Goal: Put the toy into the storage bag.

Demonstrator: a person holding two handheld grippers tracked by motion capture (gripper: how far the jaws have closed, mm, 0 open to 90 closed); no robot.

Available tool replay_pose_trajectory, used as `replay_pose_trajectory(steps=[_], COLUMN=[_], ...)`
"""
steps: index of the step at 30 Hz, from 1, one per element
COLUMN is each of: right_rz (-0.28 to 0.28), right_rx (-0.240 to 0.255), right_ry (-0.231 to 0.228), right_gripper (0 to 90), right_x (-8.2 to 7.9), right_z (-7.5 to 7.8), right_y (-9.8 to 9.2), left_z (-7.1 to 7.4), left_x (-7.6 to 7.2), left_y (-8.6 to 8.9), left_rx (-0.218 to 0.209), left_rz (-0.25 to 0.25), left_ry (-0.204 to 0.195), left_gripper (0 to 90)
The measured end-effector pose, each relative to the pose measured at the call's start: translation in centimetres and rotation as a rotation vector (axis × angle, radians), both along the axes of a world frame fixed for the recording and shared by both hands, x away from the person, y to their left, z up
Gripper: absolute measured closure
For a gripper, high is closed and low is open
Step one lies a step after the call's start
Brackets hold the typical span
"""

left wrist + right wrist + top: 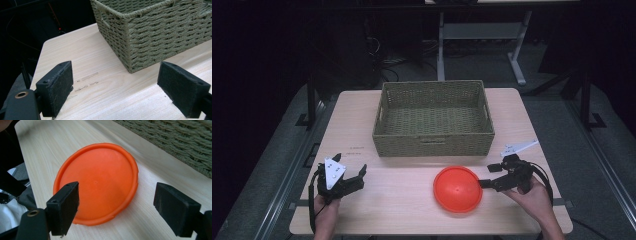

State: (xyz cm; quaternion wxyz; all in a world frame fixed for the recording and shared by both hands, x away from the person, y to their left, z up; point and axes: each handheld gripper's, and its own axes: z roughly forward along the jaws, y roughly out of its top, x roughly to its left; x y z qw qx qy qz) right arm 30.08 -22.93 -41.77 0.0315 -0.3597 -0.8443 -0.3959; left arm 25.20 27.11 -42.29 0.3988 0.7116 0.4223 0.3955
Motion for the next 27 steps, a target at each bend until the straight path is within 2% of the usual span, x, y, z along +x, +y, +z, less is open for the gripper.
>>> replay_pose_trajectory(steps=[1,4,5,11,15,20,24,26,27], right_rz=[0.001,0.002,0.001,0.019,0.013,0.0,-0.005,-0.007,-0.017], right_rx=[0.001,-0.001,-0.015,-0.061,-0.084,-0.136,-0.161,-0.166,-0.173], right_ry=[0.017,0.026,0.044,0.078,0.077,0.068,0.08,0.084,0.076], right_gripper=[20.5,21.0,21.4,24.2,26.6,30.2,32.4,35.6,40.6], right_x=[0.4,0.7,1.0,1.6,1.8,2.0,2.2,2.2,2.2], right_z=[-0.2,-0.5,-0.8,-1.7,-2.1,-2.6,-3.0,-3.1,-3.1], right_y=[0.2,0.5,0.7,1.6,2.1,2.8,3.1,3.1,3.1], left_z=[0.0,0.0,-0.1,-0.1,-0.1,-0.1,0.0,0.0,0.0], left_x=[0.1,0.1,0.0,0.1,0.1,0.1,0.1,0.0,0.1], left_y=[0.0,0.0,0.0,0.1,0.1,0.1,0.1,0.1,0.1], left_rx=[-0.002,-0.003,-0.003,-0.001,0.001,-0.004,0.0,0.001,0.002], left_rz=[0.004,0.005,0.002,0.002,0.003,0.007,0.004,0.003,0.003], left_ry=[0.002,0.003,0.001,0.003,0.001,0.0,-0.001,0.0,-0.001], left_gripper=[12.7,12.7,12.7,12.7,12.7,12.7,12.7,12.7,12.7])
